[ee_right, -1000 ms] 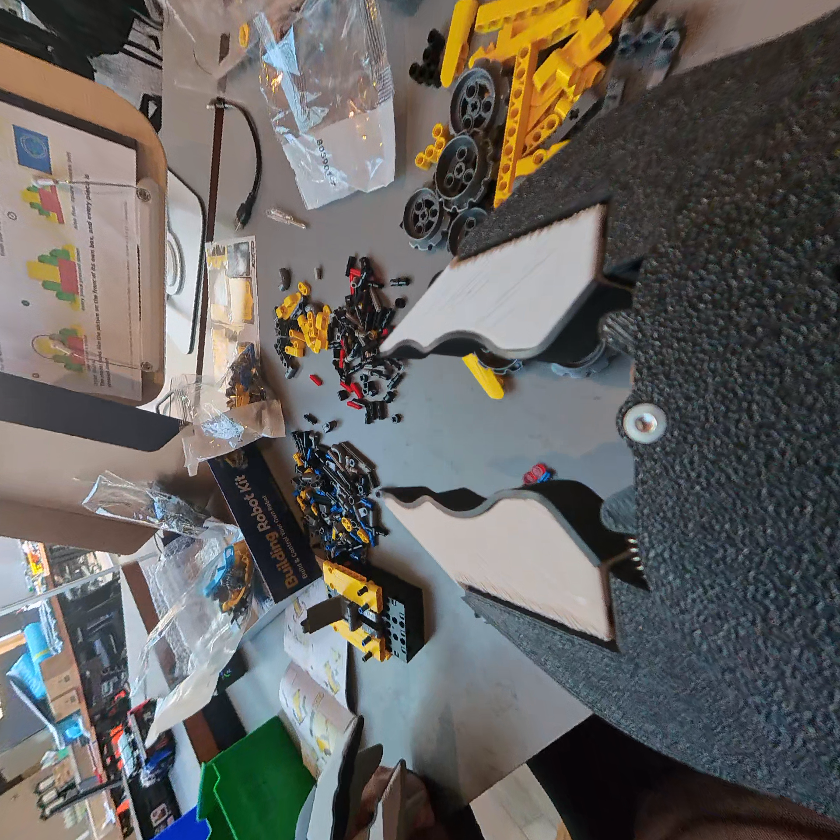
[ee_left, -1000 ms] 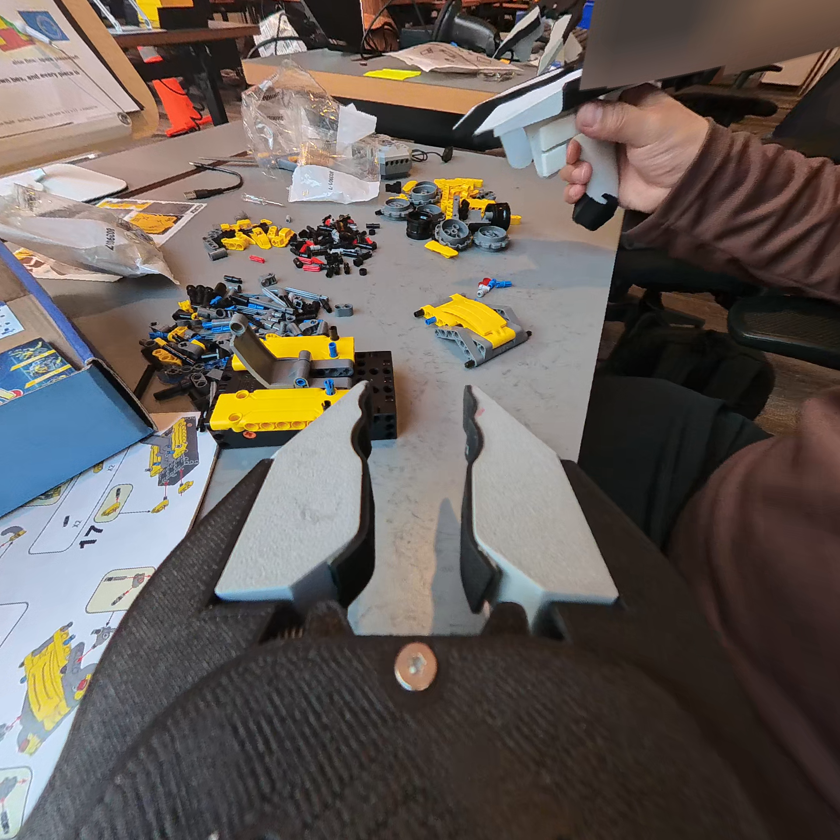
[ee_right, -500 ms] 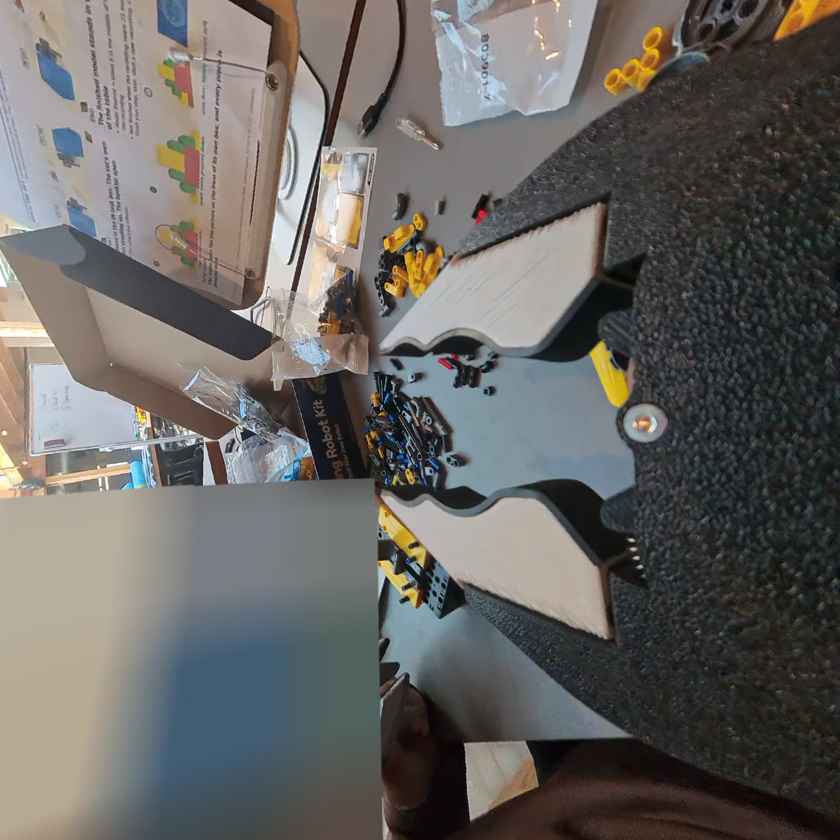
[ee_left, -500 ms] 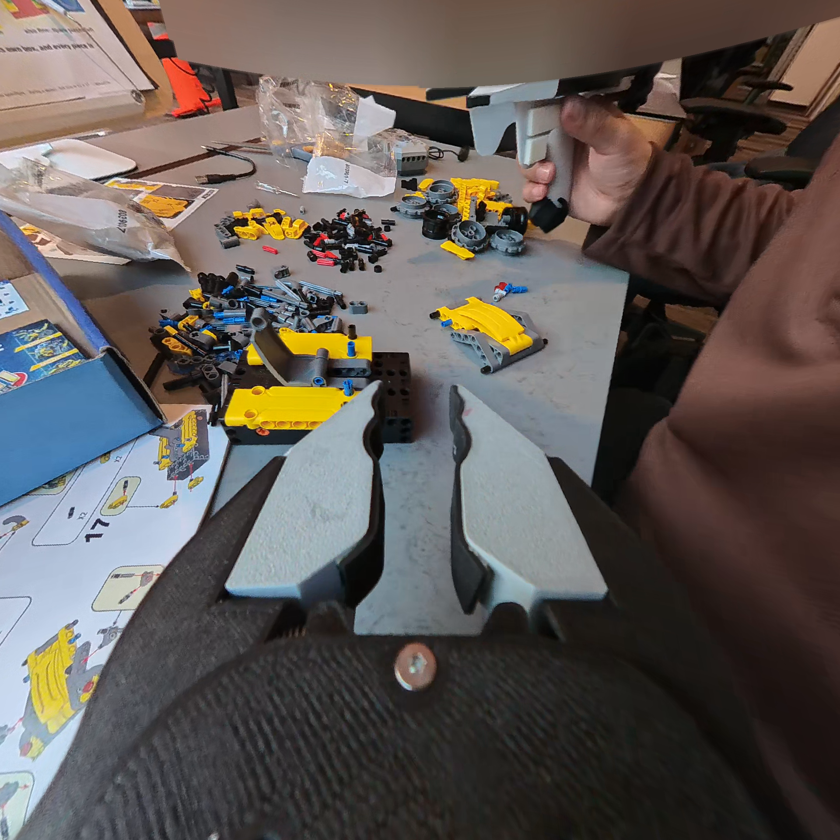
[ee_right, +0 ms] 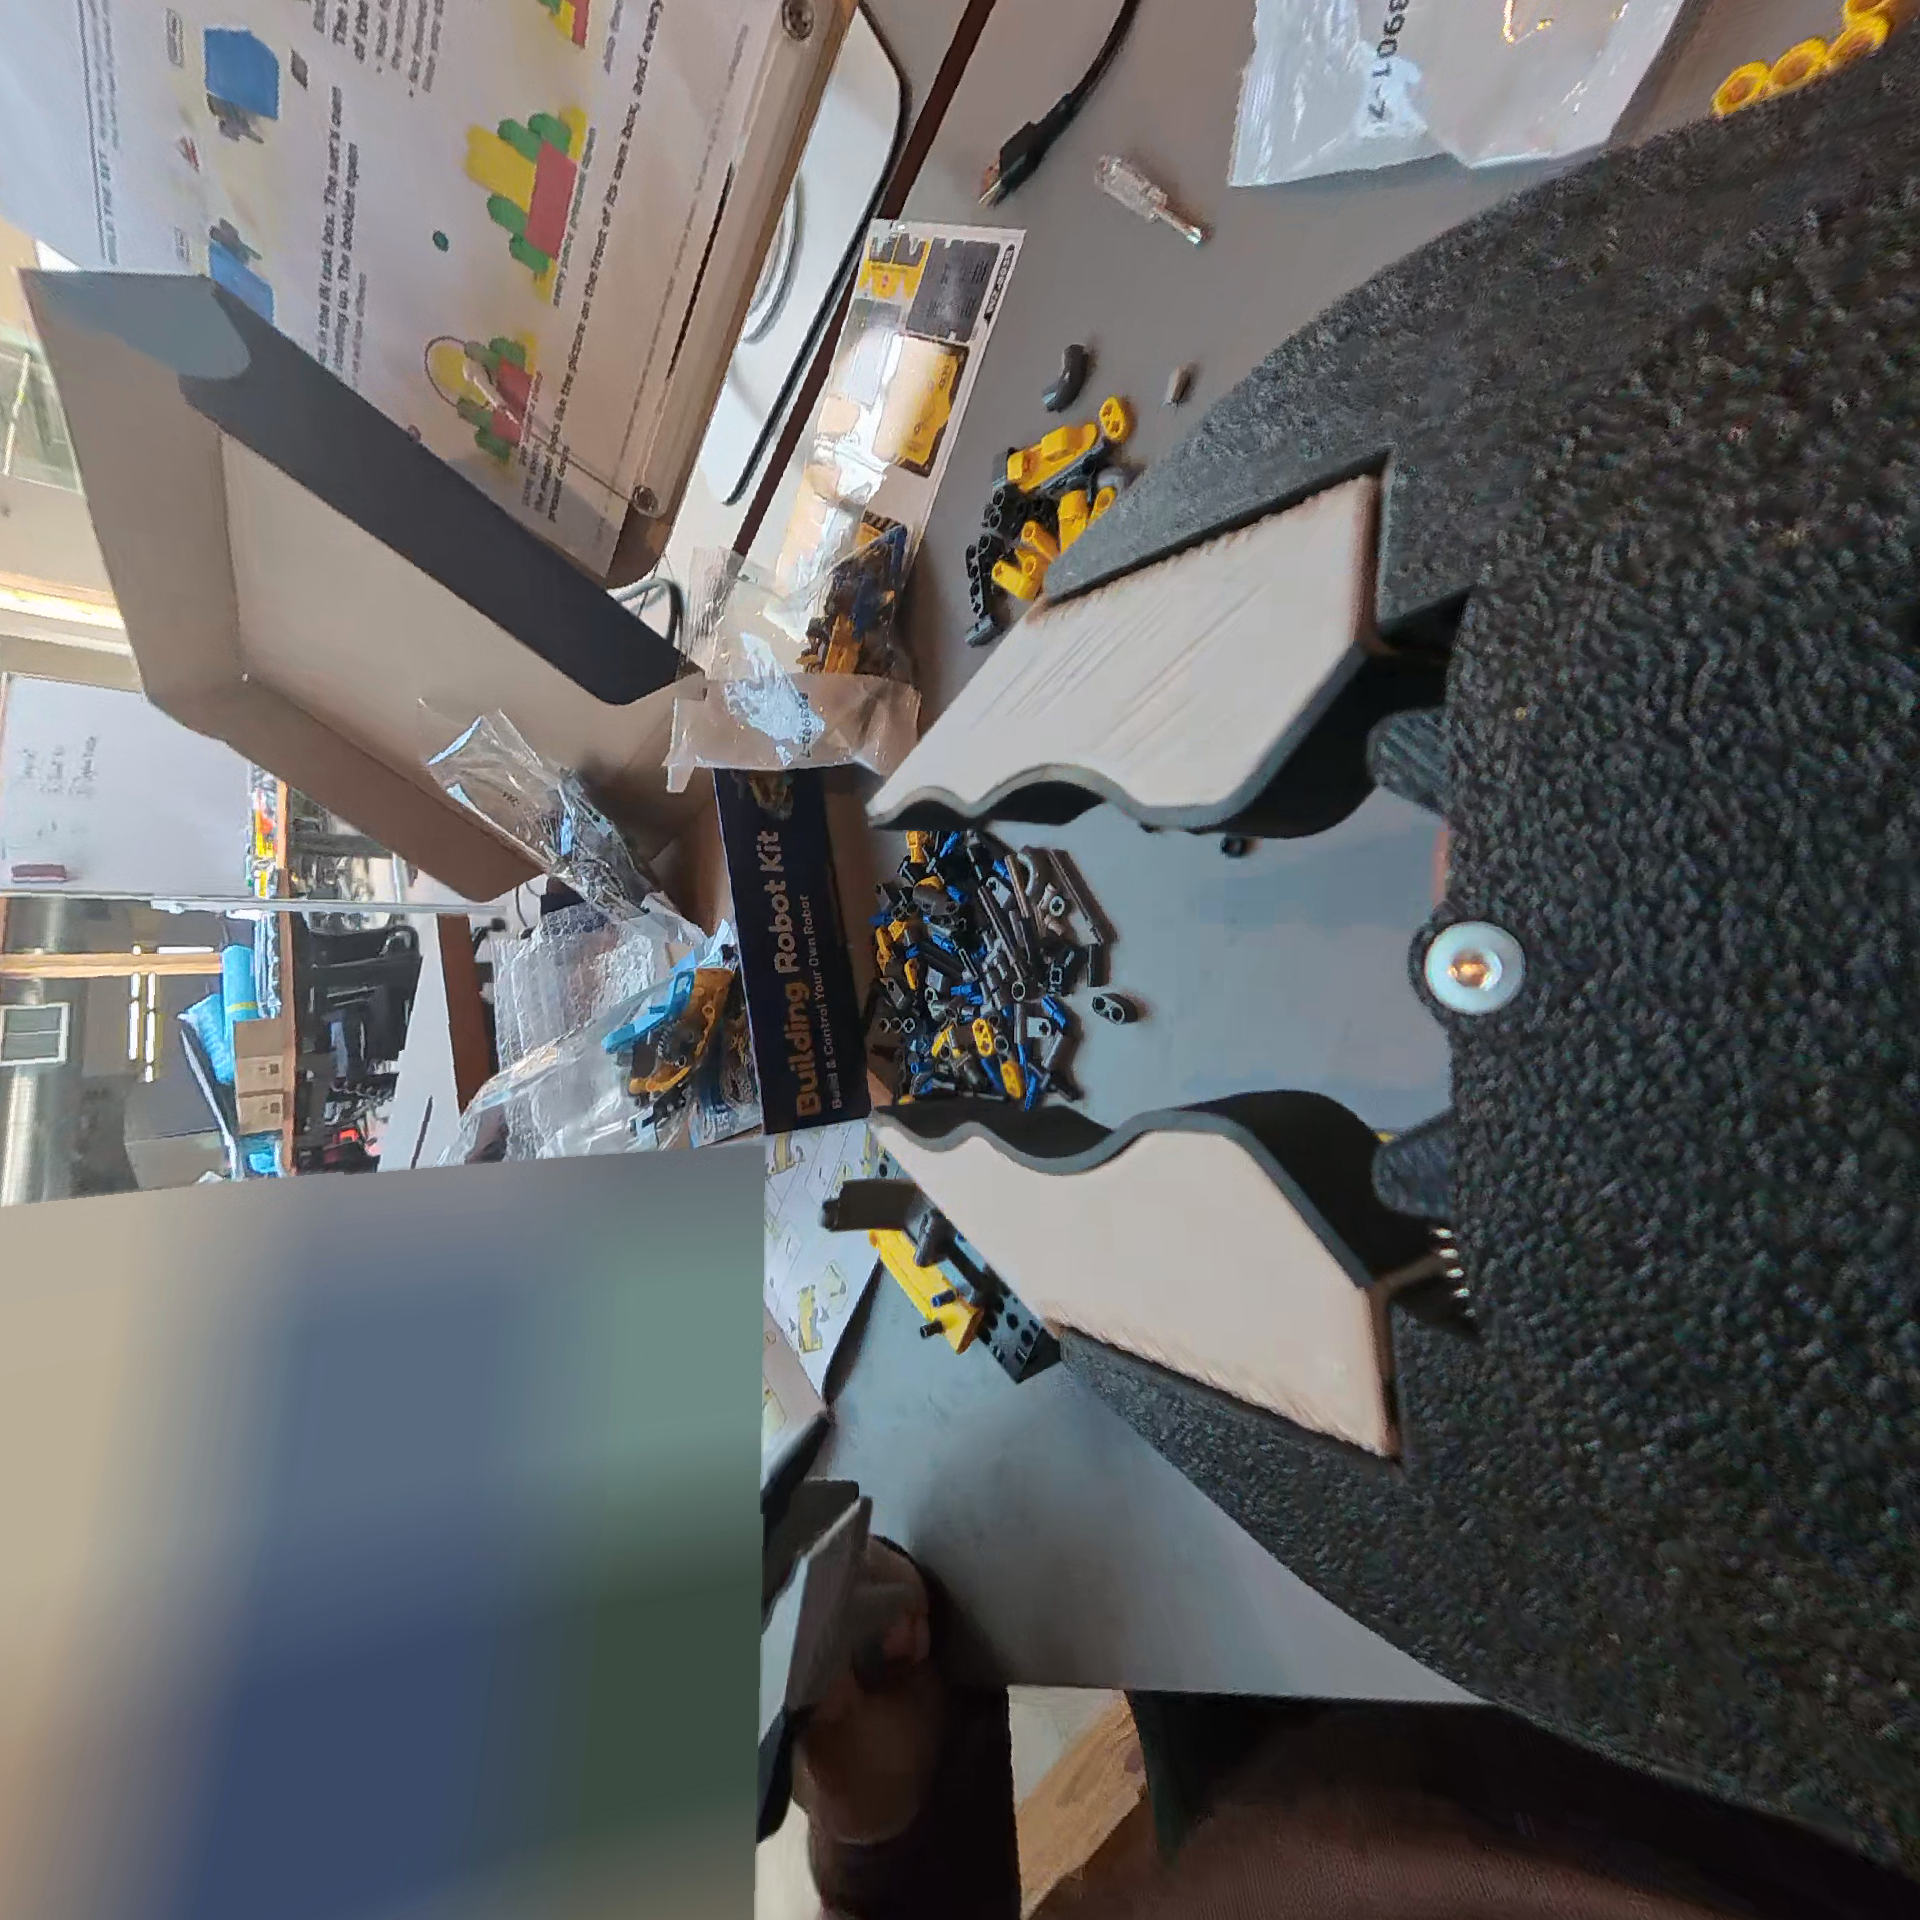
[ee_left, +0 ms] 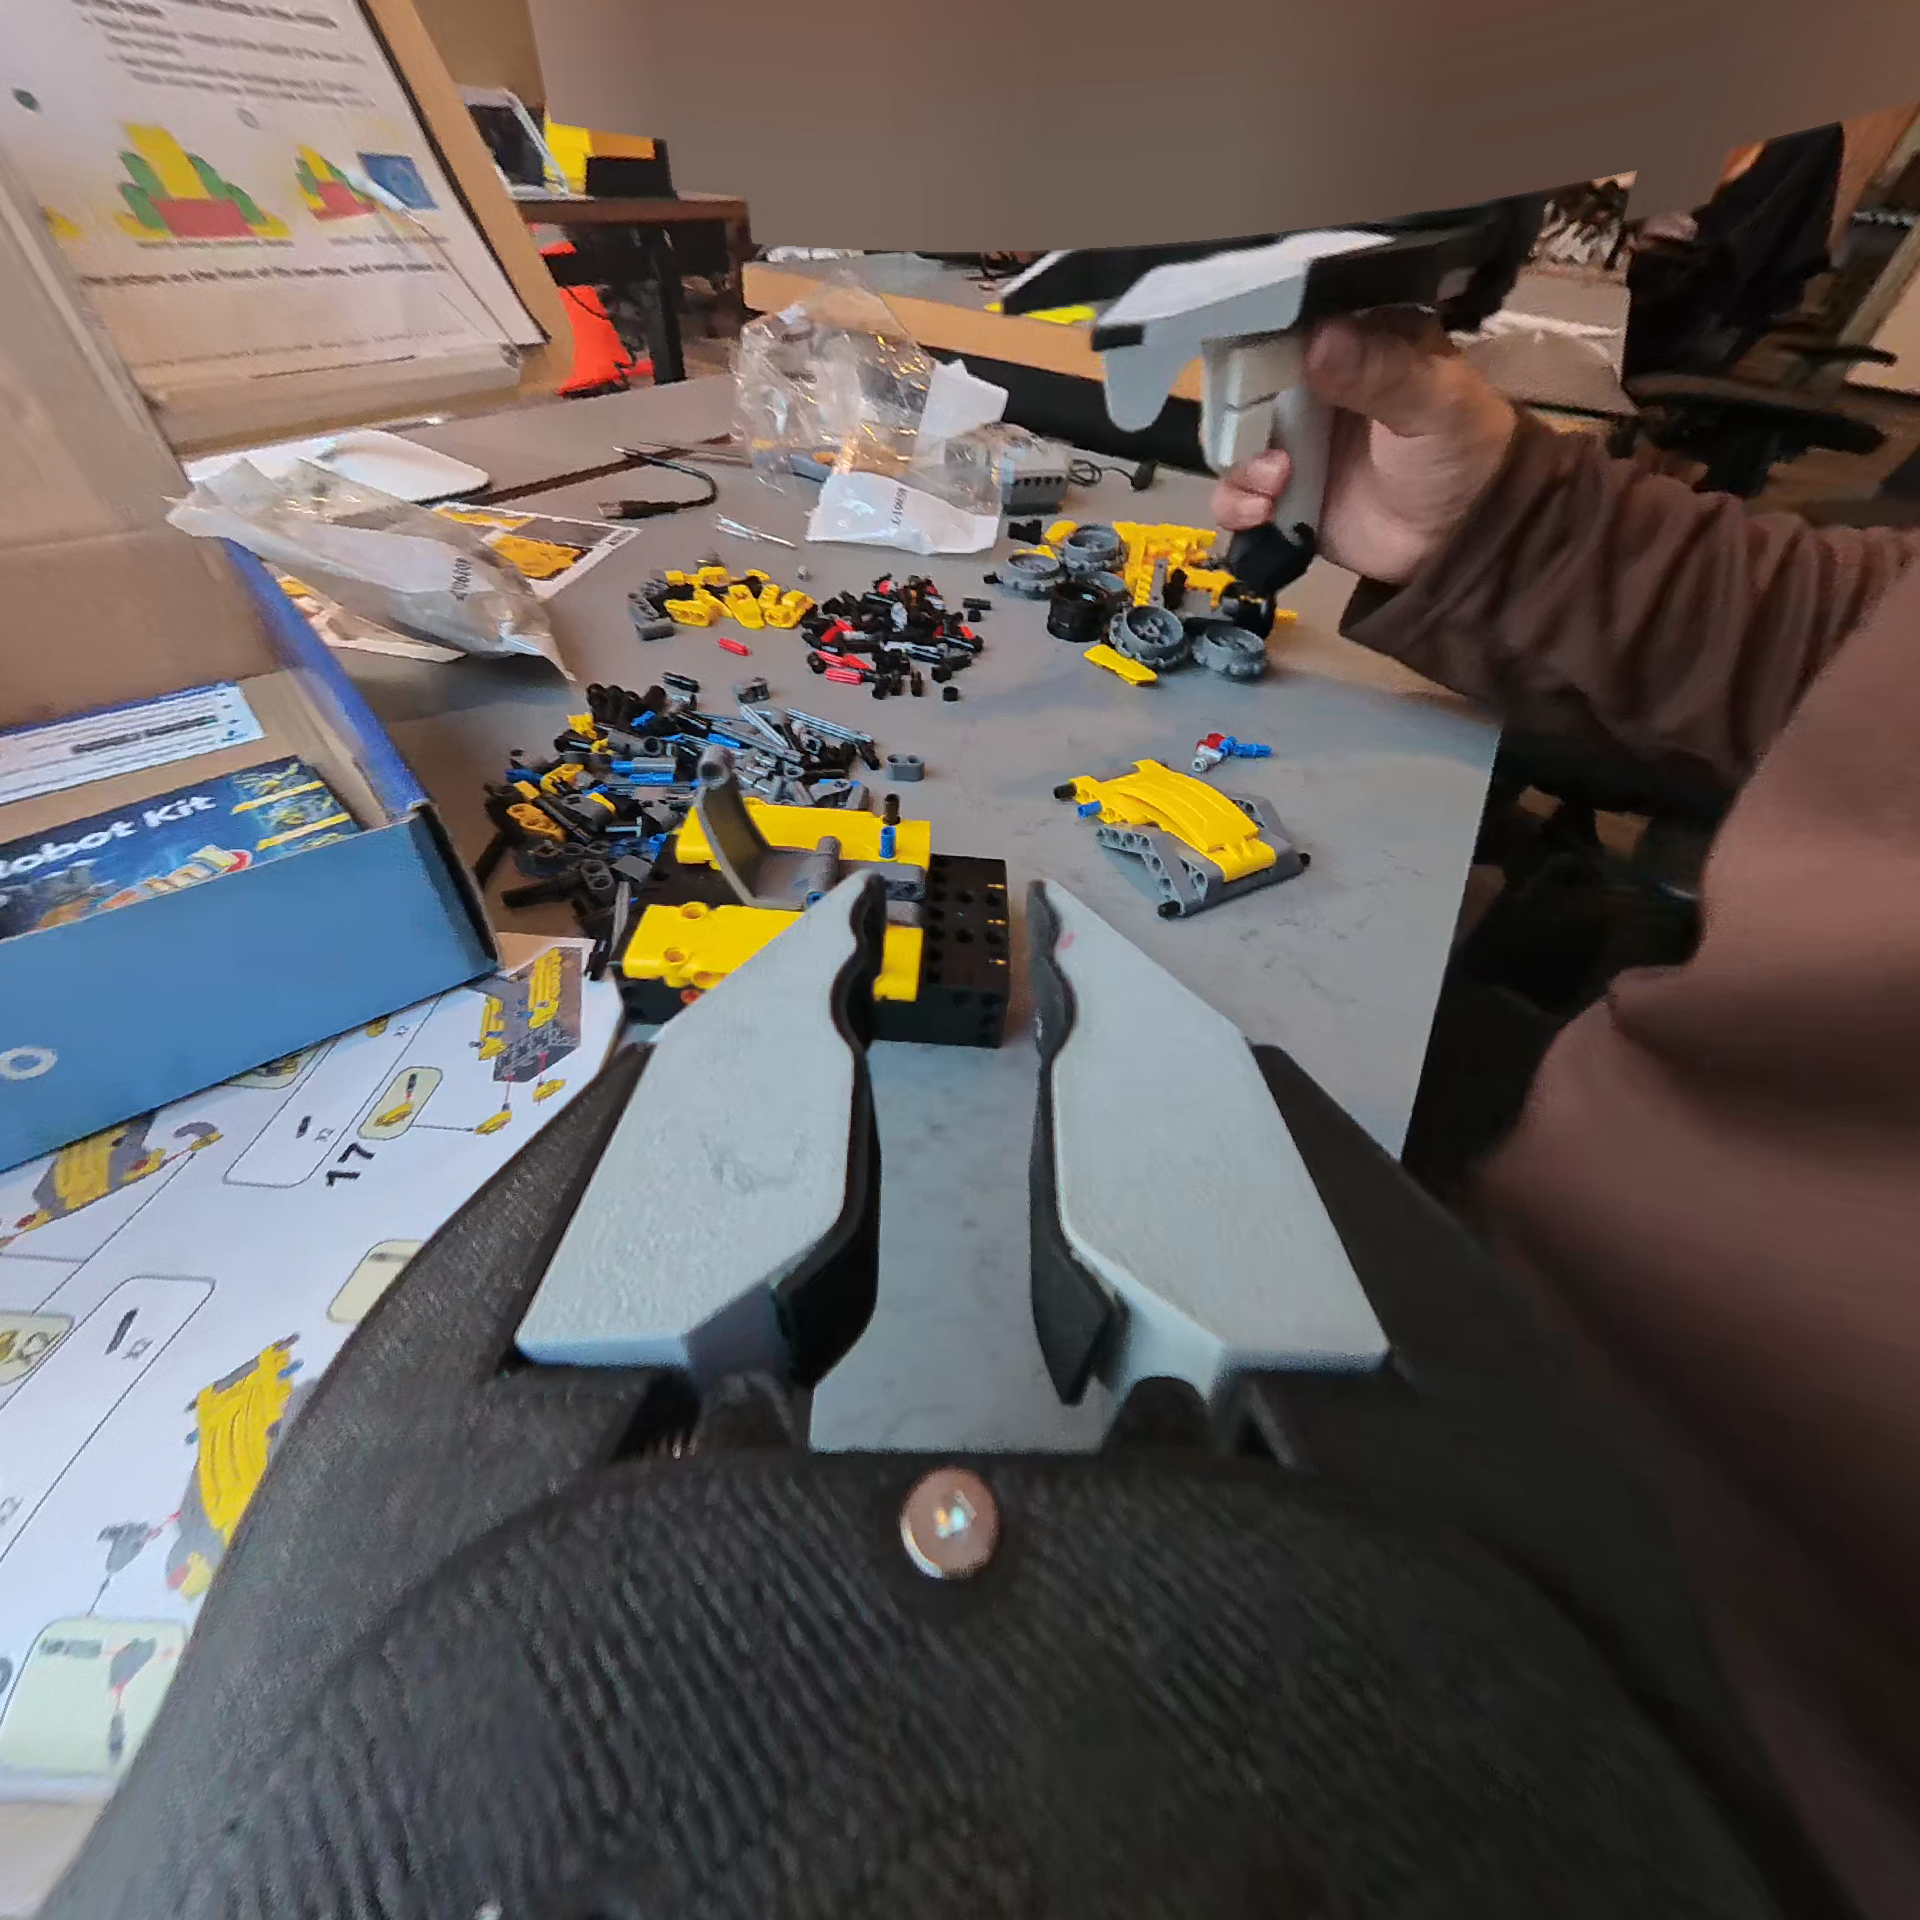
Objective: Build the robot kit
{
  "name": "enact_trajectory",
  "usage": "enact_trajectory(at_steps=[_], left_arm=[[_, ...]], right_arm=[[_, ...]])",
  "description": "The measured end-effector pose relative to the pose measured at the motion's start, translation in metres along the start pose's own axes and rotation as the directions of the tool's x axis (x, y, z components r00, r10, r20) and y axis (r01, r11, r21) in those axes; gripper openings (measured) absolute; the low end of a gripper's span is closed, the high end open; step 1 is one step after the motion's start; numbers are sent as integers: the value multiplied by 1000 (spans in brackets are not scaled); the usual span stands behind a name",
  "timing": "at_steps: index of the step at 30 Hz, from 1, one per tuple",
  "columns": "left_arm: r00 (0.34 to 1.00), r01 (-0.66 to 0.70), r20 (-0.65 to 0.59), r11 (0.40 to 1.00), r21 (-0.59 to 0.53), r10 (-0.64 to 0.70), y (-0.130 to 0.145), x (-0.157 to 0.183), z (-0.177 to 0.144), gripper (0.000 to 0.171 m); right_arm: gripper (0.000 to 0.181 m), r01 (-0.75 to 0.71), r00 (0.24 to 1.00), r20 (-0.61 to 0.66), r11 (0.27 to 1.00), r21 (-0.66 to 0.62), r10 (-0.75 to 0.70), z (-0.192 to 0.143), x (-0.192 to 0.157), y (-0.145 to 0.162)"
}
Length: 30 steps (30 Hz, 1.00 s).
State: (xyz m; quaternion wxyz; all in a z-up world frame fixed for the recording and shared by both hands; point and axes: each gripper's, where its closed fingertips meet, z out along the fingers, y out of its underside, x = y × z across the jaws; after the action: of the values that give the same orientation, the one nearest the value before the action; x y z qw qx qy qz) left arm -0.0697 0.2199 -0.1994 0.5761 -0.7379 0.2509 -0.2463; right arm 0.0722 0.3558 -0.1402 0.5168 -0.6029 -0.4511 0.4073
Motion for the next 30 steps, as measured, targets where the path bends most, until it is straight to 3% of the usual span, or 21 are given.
enact_trajectory(at_steps=[5, 14, 18, 20, 25, 30], left_arm=[[999, 42, -35, 999, 9, -42, 2, 4, -14, 24], [997, 26, -75, 999, -18, -28, 9, 30, -26, 27], [994, 46, -107, 995, 86, -37, 9, 58, -22, 23], [993, -6, -115, 990, 138, 23, 4, 71, -19, 21], [969, -164, -169, 980, 115, 182, 16, 95, -19, 19], [967, -150, -191, 983, 103, 168, 23, 97, -30, 19]], right_arm=[[39, 18, 999, 46, 996, -88, -14, 1, -29, 9], [40, 131, 984, 152, 962, -240, -96, 14, -101, 36], [35, 165, 977, 176, 952, -259, -122, 31, -131, 43], [35, 163, 977, 175, 955, -248, -121, 41, -143, 41], [34, 202, 973, 153, 952, -230, -170, 64, -158, 34], [31, 221, 972, 135, 936, -272, -190, 79, -156, 37]])
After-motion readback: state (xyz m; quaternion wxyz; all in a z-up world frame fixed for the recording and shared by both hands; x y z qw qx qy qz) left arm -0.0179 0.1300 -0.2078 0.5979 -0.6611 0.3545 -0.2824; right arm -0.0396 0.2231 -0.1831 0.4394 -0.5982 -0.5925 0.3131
